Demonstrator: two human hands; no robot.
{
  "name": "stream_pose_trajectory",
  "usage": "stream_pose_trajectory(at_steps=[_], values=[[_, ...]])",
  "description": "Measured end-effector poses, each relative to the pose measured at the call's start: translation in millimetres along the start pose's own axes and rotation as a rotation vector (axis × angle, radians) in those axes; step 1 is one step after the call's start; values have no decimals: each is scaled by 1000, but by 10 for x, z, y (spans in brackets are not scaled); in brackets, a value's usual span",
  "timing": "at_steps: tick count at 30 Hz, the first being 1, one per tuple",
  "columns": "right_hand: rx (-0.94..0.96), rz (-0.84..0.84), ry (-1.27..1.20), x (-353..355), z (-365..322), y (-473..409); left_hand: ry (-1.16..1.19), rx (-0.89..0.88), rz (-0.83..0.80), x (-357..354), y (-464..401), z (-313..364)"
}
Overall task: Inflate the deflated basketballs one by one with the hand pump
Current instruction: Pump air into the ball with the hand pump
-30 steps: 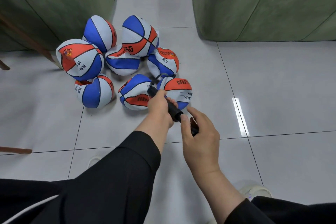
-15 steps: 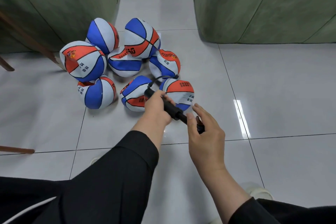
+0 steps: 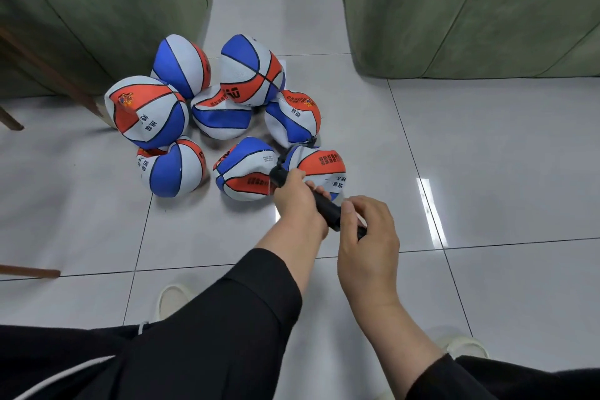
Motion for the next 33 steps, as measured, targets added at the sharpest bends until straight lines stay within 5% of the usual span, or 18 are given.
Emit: stream_pose_trajectory(at_steps=[6,15,24,33], values=[[-9,-130,41,-59,-15,-1,-32,11,-32,2,-21,40],[128,-23,-38,-39,-121,71,-12,16,55,255,-476,659],[32,-17,90,-112,12,41,54,139,-31,110,-11,-18],[9,-67,53,-104,-27,60,-44,45,-21,58,37,198]])
Point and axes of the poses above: each hand's wrist, its own y-axis away from the middle knuckle, its own x-axis out of the back of the hand, z = x × y, the point moved 2 cm from there along -y, towards the middle knuckle, and after that the axes turned 3 degrees about -y, right-handed, at the moved point
